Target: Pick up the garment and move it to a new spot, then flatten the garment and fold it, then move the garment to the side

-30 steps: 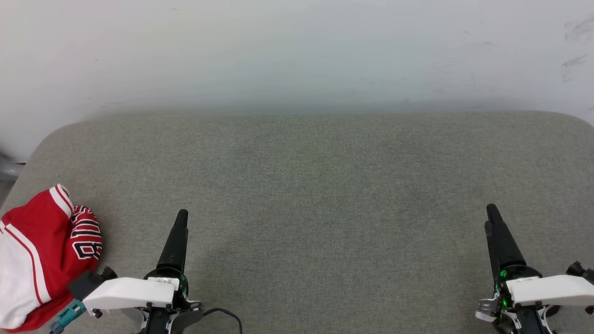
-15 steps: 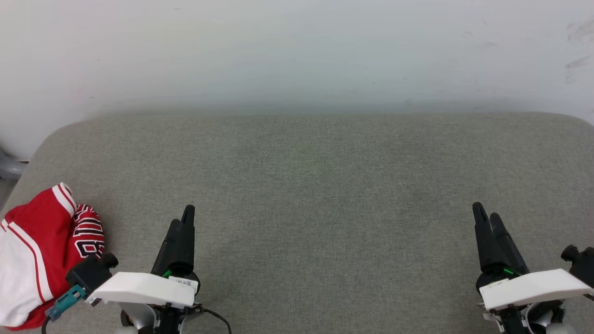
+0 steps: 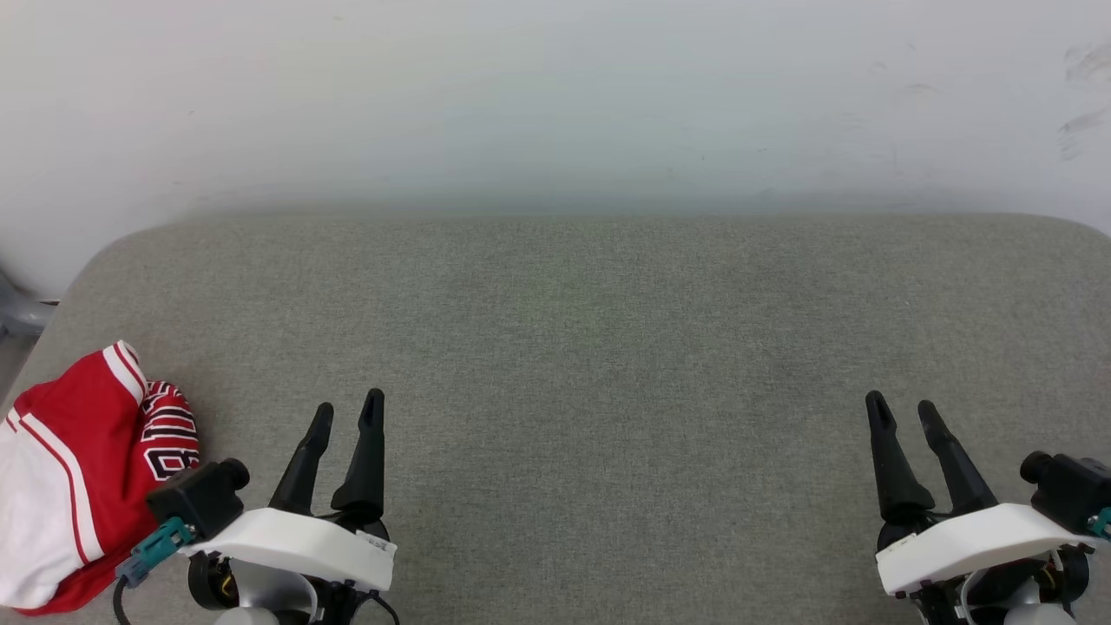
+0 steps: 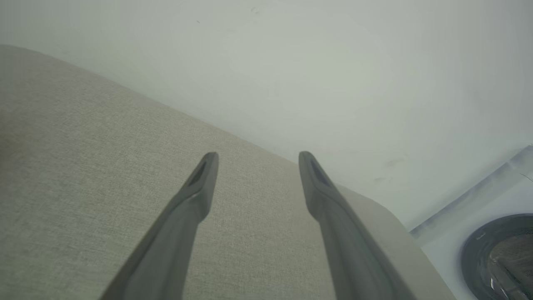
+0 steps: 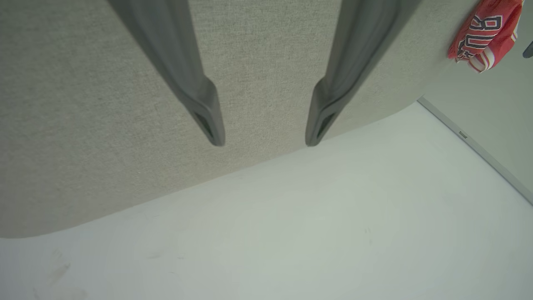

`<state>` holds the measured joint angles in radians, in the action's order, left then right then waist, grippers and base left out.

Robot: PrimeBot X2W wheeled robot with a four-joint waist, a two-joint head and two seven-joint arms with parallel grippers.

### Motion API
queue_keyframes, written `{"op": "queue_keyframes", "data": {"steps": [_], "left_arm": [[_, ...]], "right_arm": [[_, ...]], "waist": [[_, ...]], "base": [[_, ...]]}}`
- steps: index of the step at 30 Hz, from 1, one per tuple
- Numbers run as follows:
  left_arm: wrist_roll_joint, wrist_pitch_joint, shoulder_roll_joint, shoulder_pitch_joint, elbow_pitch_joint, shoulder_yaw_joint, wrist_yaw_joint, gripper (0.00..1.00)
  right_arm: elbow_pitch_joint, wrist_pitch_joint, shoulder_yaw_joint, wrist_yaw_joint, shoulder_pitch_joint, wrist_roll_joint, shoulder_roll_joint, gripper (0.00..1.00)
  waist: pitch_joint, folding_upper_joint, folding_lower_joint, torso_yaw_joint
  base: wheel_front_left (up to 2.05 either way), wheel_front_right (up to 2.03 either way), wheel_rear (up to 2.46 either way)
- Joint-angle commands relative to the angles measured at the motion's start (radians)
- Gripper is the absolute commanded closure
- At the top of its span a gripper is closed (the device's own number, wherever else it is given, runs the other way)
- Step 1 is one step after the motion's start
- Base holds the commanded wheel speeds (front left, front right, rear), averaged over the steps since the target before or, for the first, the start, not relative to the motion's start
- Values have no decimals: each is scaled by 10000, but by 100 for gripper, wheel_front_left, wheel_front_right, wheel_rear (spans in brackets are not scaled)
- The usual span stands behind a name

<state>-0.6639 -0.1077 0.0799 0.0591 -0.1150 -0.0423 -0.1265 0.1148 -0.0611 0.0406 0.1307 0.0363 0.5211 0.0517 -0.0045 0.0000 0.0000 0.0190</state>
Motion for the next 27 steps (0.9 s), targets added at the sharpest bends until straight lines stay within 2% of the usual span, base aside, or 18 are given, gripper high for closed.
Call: {"op": "queue_keyframes", "data": {"steps": [1,15,27], "left_arm": [[561,-123,128,3,67,-120,86,0],[2418,-486,561,104,-101,-747,819,0],[3301,-775,739,114,-144,-1111,1076,0]], "right_arm": [[-143,21,13,0,39,-503,-5,0],[-435,19,93,0,-103,-2351,-20,0],[-630,73,57,0,-252,-3377,-19,0]], "waist": [[-6,0,0,8],[-30,0,0,53],[-45,0,0,85]], "base": [[0,0,0],[0,0,0],[0,0,0]]}}
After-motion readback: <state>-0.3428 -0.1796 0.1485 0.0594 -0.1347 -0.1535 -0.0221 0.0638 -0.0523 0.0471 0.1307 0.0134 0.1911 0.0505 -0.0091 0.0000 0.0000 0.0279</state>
